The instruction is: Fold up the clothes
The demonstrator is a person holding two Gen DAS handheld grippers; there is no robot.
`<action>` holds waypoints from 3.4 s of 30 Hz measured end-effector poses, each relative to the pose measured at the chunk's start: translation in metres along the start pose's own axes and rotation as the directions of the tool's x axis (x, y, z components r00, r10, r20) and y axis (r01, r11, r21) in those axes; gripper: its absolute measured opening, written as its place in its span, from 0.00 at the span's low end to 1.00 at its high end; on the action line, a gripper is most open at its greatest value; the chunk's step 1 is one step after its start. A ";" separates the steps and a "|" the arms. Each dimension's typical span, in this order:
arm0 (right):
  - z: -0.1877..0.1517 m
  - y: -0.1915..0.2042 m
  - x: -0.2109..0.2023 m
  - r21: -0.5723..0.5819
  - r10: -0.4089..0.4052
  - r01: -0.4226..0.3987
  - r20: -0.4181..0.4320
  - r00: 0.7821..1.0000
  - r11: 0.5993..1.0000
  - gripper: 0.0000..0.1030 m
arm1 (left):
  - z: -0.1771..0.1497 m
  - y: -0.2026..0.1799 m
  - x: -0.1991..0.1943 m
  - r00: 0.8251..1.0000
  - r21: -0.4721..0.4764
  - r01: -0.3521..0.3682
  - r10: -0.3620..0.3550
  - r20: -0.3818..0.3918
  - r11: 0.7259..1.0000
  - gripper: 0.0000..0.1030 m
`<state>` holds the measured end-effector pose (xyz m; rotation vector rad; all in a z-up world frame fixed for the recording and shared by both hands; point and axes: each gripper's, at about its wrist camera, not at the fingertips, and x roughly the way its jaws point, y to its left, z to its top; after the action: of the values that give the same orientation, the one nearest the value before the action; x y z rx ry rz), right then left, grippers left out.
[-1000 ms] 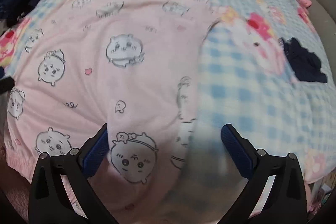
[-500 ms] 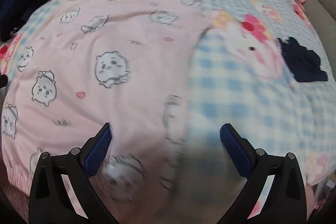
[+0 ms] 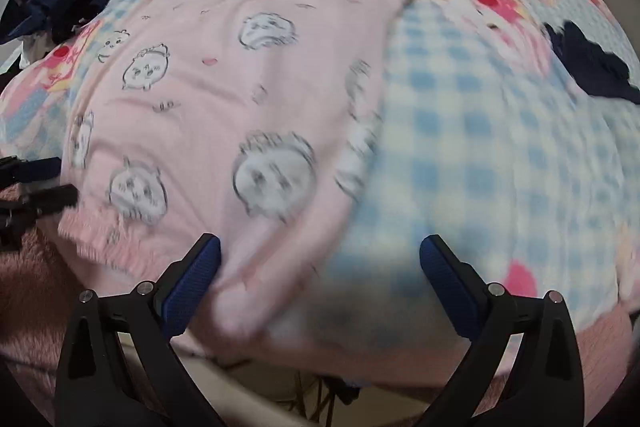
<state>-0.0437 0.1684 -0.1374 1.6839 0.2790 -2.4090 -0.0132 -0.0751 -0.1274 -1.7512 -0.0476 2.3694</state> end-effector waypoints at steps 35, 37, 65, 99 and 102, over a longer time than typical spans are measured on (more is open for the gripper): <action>0.003 -0.012 0.009 -0.067 0.022 -0.021 0.014 1.000 0.998 0.99 | 0.056 -0.080 0.002 0.994 0.216 0.012 -0.036 0.107 0.976 0.71; -0.001 -0.018 0.010 -0.038 -0.030 0.030 0.016 0.999 0.999 0.99 | 0.052 -0.077 0.012 0.997 0.219 -0.015 -0.002 0.080 0.976 0.71; 0.204 -0.136 0.054 0.198 0.015 -0.047 0.161 0.987 0.979 0.87 | 0.191 -0.054 0.033 0.974 0.160 0.059 -0.092 0.206 0.985 0.72; 0.289 -0.129 0.092 0.076 0.206 -0.219 0.145 0.968 0.973 0.76 | 0.267 0.091 0.079 0.961 -0.113 0.224 -0.199 0.193 0.968 0.66; 0.297 -0.113 0.108 0.037 0.235 -0.238 0.075 0.969 0.971 0.76 | 0.263 0.079 0.082 0.966 -0.096 0.192 -0.171 0.196 0.977 0.50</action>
<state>-0.3781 0.1954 -0.1332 1.5483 0.0107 -2.3065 -0.2969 -0.1151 -0.1369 -1.4915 -0.3622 2.4275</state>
